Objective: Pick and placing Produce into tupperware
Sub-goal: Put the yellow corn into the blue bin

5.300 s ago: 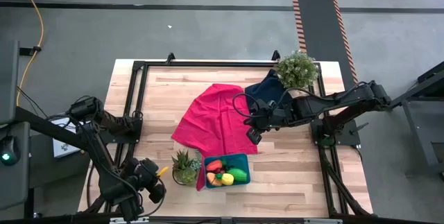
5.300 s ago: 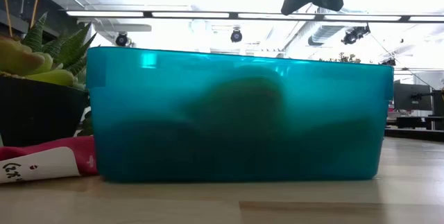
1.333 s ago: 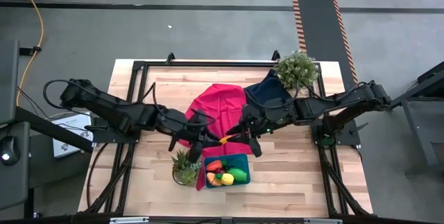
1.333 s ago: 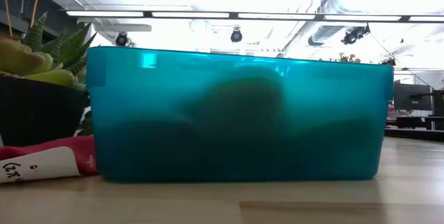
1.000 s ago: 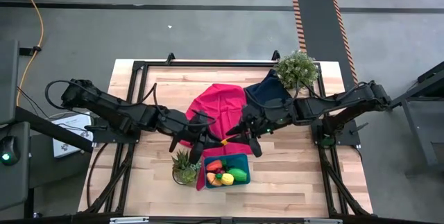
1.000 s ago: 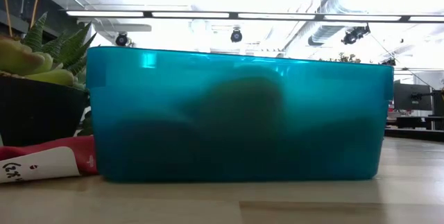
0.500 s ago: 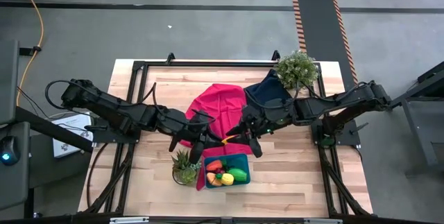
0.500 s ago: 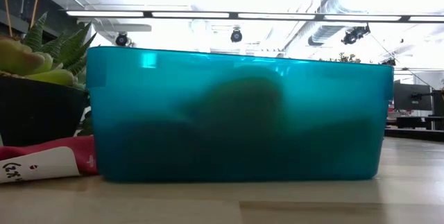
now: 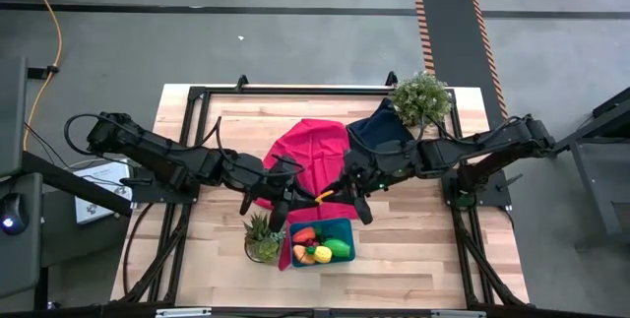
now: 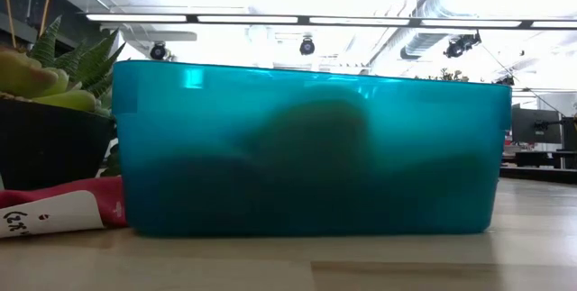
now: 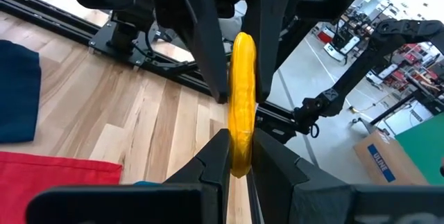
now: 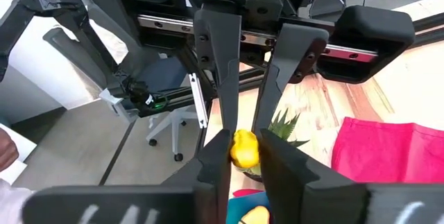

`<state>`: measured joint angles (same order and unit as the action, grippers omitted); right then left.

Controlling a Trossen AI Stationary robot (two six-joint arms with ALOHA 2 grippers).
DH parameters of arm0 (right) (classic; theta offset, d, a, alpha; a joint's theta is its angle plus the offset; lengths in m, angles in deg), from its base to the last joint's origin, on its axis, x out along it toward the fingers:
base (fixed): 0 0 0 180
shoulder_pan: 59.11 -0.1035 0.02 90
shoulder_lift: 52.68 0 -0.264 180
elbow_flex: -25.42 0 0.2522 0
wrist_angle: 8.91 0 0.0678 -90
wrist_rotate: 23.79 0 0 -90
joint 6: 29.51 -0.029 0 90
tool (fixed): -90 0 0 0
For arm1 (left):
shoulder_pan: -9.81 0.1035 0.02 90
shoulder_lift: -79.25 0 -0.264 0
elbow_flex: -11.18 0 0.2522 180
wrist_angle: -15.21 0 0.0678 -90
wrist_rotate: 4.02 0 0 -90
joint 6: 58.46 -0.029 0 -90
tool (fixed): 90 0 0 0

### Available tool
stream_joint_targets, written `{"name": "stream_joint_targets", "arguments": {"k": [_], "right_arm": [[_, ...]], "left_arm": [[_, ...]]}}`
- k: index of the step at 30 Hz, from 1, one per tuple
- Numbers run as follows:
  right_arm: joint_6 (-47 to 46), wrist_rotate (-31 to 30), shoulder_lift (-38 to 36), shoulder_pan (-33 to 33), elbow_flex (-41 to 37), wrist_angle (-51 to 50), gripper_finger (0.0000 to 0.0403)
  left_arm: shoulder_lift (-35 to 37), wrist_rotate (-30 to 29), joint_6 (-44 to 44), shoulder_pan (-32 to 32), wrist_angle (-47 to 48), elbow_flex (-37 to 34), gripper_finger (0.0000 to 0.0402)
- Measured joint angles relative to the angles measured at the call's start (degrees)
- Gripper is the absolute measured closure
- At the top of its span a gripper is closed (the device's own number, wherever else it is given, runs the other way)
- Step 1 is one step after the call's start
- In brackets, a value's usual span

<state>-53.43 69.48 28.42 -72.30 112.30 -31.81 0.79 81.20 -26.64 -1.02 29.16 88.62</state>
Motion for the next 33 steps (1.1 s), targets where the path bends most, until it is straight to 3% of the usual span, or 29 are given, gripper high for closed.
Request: {"name": "stream_joint_targets", "arguments": {"k": [12, 25, 33], "right_arm": [[0.01, -1.16, -0.07, 0.02, 0.00, -1.23, 0.0378], [-0.59, -1.33, 0.02, 0.04, 0.00, -3.95, 0.0377], [-2.67, -1.27, 0.02, -0.33, 0.00, -10.55, 0.0377]], "left_arm": [[0.00, -1.11, -0.05, 0.00, 0.75, 0.01, 0.0352], [0.02, -1.05, 1.60, -0.04, 4.80, 0.11, 0.0216], [0.02, -0.43, 3.10, -0.04, 7.30, 0.11, 0.0220]]}}
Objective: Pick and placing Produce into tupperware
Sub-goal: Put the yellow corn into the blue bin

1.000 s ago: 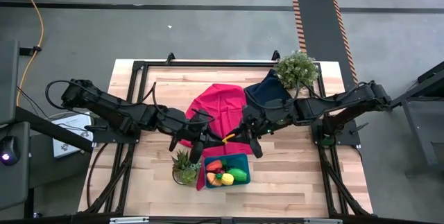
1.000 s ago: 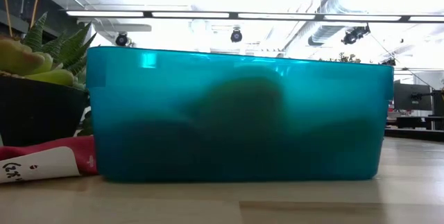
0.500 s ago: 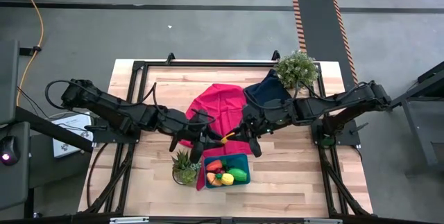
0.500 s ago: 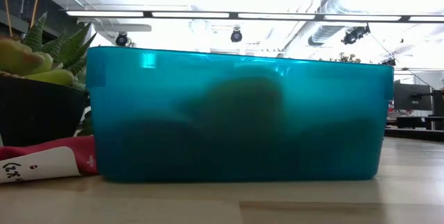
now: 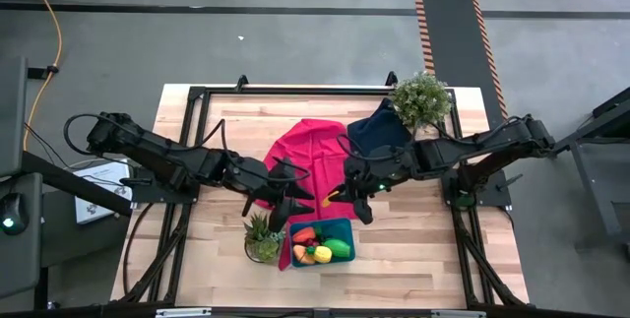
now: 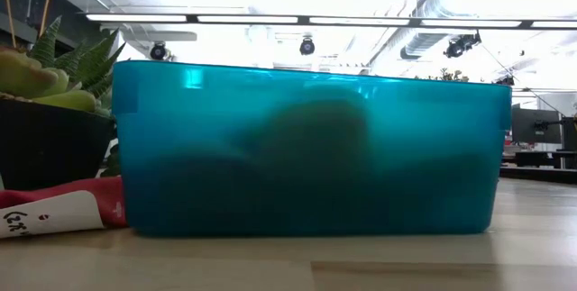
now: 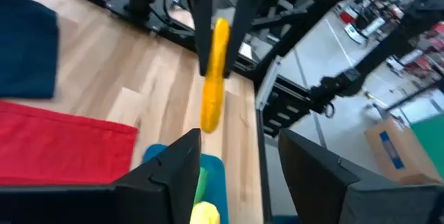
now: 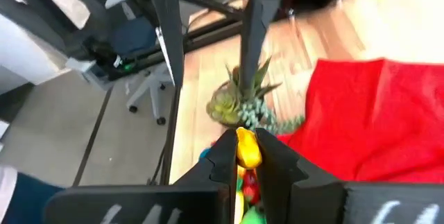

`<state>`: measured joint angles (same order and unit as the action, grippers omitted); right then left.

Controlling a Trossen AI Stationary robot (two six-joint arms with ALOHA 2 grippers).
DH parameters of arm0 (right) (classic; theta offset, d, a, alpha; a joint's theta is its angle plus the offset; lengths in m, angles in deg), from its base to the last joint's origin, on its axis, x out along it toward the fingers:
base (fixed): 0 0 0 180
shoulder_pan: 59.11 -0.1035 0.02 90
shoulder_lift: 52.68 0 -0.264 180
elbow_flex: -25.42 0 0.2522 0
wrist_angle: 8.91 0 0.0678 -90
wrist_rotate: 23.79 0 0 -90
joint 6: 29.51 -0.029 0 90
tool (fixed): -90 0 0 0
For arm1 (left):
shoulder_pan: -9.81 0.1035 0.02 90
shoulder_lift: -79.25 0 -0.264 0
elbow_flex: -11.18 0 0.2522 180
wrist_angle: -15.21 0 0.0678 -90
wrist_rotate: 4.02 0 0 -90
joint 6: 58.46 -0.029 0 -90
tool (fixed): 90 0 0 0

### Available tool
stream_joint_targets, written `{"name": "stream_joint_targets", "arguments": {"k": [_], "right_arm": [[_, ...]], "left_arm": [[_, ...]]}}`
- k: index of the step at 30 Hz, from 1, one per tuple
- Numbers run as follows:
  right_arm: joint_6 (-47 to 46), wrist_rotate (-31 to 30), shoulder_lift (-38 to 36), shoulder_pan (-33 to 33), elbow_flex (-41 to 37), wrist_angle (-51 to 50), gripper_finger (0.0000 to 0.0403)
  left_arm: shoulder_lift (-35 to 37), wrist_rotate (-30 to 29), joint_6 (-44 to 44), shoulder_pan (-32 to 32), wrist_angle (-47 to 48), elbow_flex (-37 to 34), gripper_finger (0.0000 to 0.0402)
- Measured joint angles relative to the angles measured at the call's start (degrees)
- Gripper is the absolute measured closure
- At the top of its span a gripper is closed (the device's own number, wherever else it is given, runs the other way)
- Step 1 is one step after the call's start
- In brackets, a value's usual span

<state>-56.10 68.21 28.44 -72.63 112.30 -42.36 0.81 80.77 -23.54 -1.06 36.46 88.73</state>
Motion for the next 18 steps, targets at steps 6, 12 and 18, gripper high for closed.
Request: {"name": "stream_joint_targets", "arguments": {"k": [6, 12, 18], "right_arm": [[-1.63, 2.92, 0.00, -0.14, 0.00, -2.76, 0.0377], [-3.19, 3.08, 0.00, -1.49, 0.00, -4.69, 0.0377], [-5.32, 2.56, 0.69, -3.38, -0.02, -6.99, 0.0377]], "left_arm": [[0.73, 7.58, 1.66, -0.81, 0.98, 0.00, 0.0251], [3.41, 3.62, 4.73, -5.19, 9.52, -0.04, 0.0287], [6.80, -8.71, 8.92, -12.77, 13.50, 0.06, 0.0321]]}}
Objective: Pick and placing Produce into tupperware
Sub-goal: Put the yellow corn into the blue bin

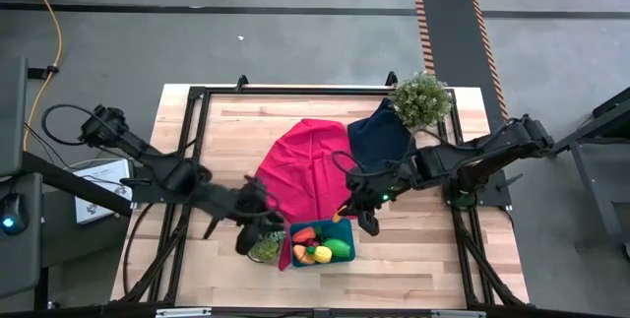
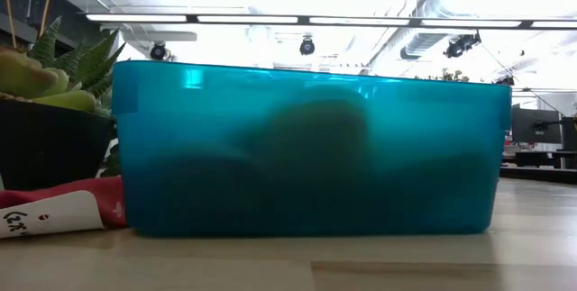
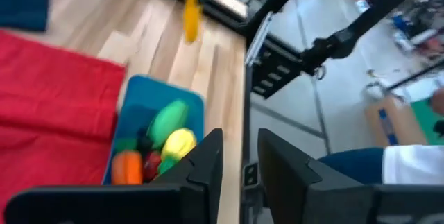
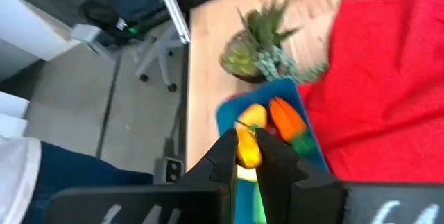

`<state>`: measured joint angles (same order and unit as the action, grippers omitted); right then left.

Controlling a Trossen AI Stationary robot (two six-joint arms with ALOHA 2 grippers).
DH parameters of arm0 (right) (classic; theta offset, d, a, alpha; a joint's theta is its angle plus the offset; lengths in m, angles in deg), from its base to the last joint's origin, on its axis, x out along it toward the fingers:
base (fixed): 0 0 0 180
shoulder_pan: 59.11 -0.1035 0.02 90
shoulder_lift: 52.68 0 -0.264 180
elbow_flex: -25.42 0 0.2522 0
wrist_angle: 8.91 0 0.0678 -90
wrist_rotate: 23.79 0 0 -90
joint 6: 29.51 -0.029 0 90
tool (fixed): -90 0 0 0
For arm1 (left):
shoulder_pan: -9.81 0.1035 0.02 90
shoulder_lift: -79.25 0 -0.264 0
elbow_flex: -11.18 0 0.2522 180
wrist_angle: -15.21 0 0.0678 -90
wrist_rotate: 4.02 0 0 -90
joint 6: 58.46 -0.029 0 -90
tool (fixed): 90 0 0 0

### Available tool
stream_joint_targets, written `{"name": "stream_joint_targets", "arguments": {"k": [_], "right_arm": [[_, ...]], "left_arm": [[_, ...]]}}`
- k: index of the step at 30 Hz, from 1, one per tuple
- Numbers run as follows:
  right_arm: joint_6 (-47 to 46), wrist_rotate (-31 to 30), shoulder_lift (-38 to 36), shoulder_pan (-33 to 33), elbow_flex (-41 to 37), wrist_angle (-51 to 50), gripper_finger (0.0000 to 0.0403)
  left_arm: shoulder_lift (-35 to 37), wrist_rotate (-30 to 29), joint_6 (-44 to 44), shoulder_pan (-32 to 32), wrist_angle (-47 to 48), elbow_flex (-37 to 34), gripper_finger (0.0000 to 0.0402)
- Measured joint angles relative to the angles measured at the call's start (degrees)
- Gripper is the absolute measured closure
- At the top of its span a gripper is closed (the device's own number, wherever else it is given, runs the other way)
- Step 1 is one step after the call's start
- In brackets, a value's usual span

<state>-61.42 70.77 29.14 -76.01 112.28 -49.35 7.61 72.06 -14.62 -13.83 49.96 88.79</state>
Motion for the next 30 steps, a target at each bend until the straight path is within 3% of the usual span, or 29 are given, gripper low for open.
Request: {"name": "stream_joint_targets", "arguments": {"k": [10, 21, 30], "right_arm": [[-2.81, 0.35, 6.18, -2.01, 0.00, 0.29, 0.0377], [-4.14, -0.59, 11.04, -2.36, 0.00, -1.53, 0.0377], [-6.66, -0.90, 17.14, -2.40, 0.00, -2.64, 0.0377]], "left_arm": [[1.35, -16.59, 8.16, -10.54, 2.36, -0.08, 0.0339], [1.35, -23.22, 13.23, -16.06, 3.72, -0.08, 0.0339], [1.35, -24.11, 13.68, -16.63, 3.94, -0.08, 0.0339]]}}
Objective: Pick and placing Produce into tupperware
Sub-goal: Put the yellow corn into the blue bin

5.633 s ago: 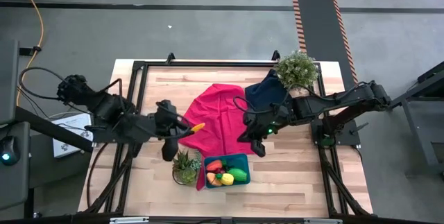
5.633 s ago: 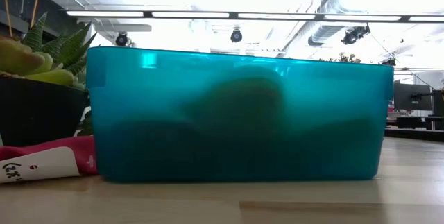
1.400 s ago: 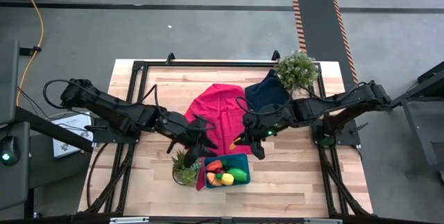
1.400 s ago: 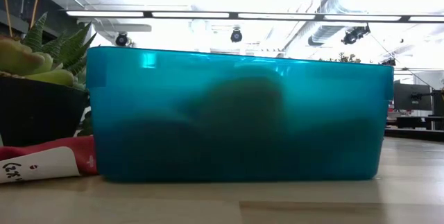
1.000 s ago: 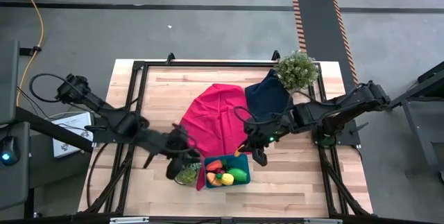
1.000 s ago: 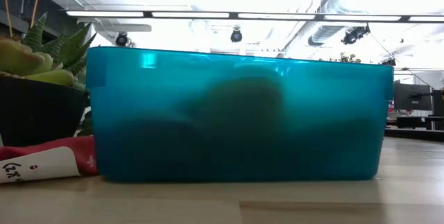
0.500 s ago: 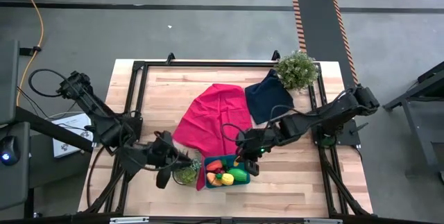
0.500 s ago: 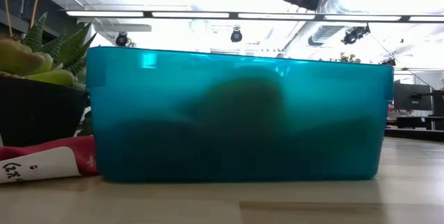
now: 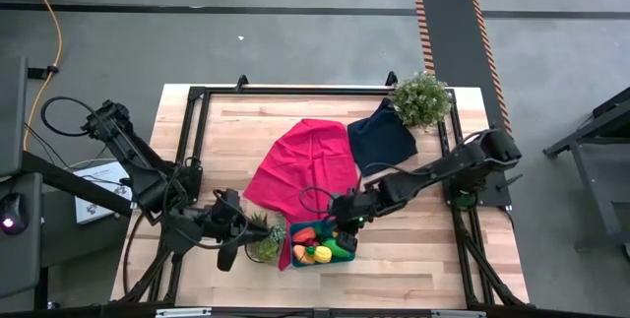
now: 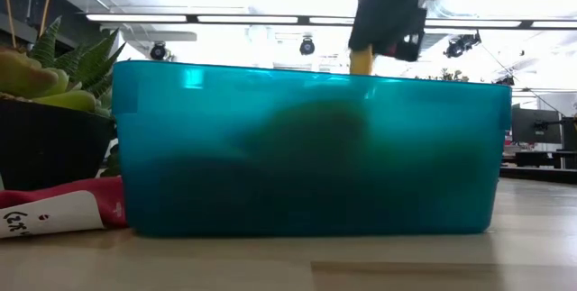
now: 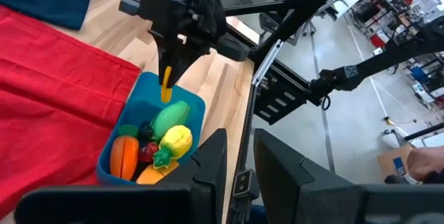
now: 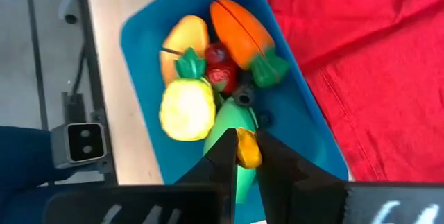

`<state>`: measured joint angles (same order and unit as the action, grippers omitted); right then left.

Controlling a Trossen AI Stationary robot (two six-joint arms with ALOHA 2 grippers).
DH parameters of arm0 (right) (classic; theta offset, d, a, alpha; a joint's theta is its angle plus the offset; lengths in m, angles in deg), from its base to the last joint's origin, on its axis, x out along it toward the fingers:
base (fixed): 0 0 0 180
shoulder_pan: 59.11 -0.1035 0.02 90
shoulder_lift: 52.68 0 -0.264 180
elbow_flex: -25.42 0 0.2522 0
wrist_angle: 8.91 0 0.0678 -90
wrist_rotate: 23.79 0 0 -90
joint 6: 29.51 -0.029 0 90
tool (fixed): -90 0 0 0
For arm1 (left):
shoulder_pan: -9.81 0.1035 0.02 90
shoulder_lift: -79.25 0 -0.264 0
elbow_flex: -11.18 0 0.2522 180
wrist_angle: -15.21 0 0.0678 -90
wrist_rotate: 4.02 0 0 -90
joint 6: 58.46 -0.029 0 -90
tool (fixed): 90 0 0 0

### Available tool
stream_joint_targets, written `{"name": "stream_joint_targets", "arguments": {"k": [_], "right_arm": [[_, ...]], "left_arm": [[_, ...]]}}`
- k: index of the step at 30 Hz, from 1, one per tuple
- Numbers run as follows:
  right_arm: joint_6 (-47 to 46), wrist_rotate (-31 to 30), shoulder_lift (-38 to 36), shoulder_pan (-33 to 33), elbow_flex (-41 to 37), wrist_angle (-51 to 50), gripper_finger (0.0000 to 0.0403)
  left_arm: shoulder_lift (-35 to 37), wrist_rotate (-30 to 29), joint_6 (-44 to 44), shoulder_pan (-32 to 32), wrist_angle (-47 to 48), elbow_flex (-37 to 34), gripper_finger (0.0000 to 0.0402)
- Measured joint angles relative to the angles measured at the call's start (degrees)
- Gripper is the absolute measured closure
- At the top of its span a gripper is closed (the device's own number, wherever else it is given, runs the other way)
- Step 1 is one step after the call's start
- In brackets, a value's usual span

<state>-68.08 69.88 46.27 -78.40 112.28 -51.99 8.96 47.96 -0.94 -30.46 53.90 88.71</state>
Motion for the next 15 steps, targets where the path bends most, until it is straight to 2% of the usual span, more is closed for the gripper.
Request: {"name": "stream_joint_targets", "arguments": {"k": [15], "right_arm": [[-1.97, 0.67, 1.99, -0.23, 0.00, -5.38, 0.0377]], "left_arm": [[0.00, 0.02, -0.04, 0.00, 1.65, 0.00, 0.0339]]}}
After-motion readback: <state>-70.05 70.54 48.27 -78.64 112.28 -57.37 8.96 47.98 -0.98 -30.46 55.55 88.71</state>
